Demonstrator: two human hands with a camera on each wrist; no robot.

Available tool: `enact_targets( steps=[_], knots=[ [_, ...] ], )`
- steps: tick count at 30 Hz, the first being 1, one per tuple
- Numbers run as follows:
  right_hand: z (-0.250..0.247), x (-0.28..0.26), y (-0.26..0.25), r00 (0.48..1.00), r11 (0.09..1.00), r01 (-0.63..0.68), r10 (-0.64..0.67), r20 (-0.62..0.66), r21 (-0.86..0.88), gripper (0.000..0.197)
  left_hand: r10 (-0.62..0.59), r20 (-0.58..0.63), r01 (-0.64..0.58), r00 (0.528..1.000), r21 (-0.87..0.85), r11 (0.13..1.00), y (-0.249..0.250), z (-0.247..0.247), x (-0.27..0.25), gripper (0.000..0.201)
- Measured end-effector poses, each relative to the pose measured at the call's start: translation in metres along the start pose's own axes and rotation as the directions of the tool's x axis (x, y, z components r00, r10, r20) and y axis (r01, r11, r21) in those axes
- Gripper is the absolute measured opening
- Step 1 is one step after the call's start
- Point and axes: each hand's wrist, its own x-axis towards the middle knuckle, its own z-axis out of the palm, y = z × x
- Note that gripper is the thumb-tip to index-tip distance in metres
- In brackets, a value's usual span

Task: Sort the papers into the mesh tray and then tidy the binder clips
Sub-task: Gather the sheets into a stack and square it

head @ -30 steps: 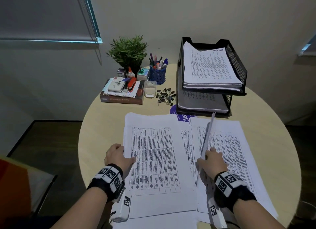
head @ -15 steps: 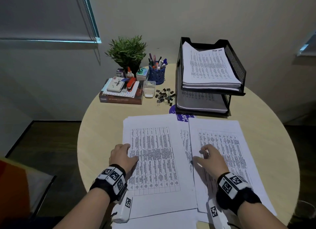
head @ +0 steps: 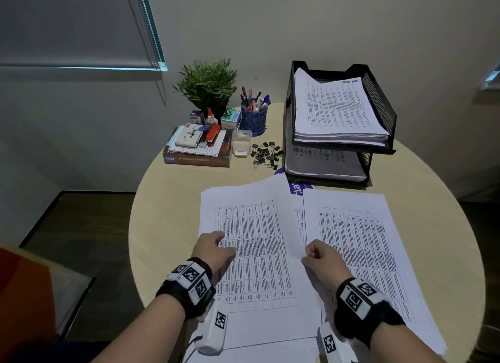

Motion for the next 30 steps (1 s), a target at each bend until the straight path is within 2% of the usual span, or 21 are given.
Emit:
enact_targets(
  steps=[5,8,10,13,15,17,21,25,28,29,30],
  knots=[
    [-0.009,0.001,0.011,0.996,0.975,-0.037,0.054,-0.073,0.220,0.030,0.058,-0.070,-0.055,0.996,0.046,0.997,0.007,0.022,-0.008,0.056],
    [-0.010,0.005,0.024,0.974,0.914,-0.082,0.158,-0.161,0.398,0.027,0.017,-0.123,-0.011,0.992,0.048,0.999,0.009,0.024,-0.009,0.060],
    [-0.012,0.007,0.030,0.956,0.866,-0.097,0.219,-0.197,0.491,0.025,-0.021,-0.105,0.023,0.994,0.023,0.999,0.011,0.022,-0.009,0.065],
    [-0.015,0.004,0.030,0.966,0.802,-0.129,0.235,-0.108,0.583,0.013,-0.022,-0.003,0.021,1.000,-0.085,0.996,0.015,0.024,-0.010,0.068],
    [-0.016,0.003,0.028,0.983,0.821,-0.141,0.181,-0.018,0.553,0.015,-0.008,0.051,0.013,0.999,-0.104,0.994,0.018,0.028,-0.012,0.072],
    [-0.019,0.005,0.026,0.986,0.847,-0.146,0.168,0.002,0.512,0.017,-0.019,0.063,0.028,0.998,-0.152,0.988,0.021,0.031,-0.012,0.071],
    [-0.031,0.005,0.030,0.972,0.792,-0.203,0.233,0.022,0.576,0.021,-0.108,0.075,0.129,0.991,-0.391,0.911,0.024,0.025,-0.012,0.062],
    [-0.039,0.002,0.035,0.972,0.753,-0.225,0.213,0.095,0.619,0.025,-0.086,0.086,0.112,0.993,-0.374,0.921,0.022,0.017,-0.011,0.062],
    [-0.041,0.001,0.033,0.974,0.738,-0.227,0.190,0.128,0.635,0.029,-0.056,0.250,0.169,0.967,-0.458,0.873,0.025,0.018,-0.015,0.079],
    [-0.041,0.001,0.032,0.975,0.739,-0.219,0.179,0.128,0.637,0.029,-0.073,0.321,0.219,0.944,-0.448,0.867,0.027,0.020,-0.017,0.084],
    [-0.041,-0.001,0.031,0.977,0.745,-0.212,0.167,0.130,0.633,0.027,-0.088,0.356,0.232,0.930,-0.388,0.892,0.027,0.023,-0.018,0.081]
  ],
)
